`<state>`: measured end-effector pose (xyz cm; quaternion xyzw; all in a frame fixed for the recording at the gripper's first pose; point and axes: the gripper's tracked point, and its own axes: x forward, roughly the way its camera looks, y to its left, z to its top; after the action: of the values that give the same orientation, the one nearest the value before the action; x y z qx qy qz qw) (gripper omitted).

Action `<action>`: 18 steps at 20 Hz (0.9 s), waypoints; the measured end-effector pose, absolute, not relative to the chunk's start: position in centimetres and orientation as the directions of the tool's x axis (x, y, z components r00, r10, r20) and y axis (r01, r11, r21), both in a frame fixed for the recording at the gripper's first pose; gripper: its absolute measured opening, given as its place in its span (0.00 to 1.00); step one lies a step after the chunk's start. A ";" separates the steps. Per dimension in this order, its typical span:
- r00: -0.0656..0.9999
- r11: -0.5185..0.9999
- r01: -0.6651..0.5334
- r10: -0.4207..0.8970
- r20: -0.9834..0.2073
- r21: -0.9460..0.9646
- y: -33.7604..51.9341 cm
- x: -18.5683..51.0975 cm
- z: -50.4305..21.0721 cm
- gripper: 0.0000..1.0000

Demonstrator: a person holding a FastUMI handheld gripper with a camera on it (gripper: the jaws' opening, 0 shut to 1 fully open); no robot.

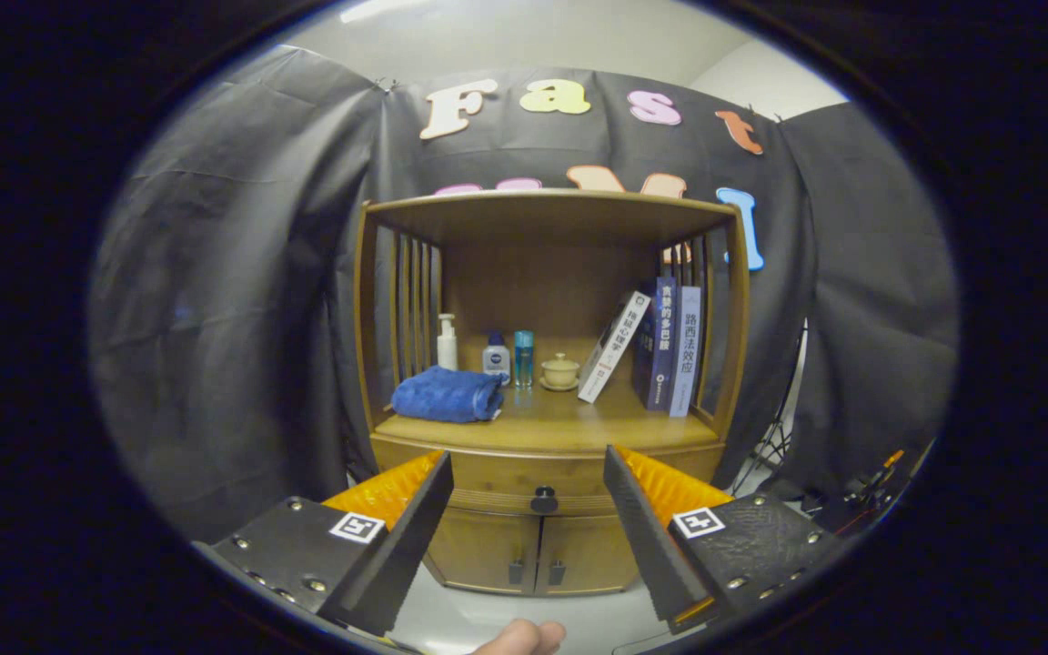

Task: Pull open the drawer, take out the items inside it, and place them on the countertop above the cabinet.

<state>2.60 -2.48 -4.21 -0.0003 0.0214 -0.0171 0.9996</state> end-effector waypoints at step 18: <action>0.982 0.992 0.088 -0.101 -0.158 -0.086 -5.3 22.3 -22.1 1.00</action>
<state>22.25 -5.35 -22.13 -0.0391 0.0813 -0.0475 0.9948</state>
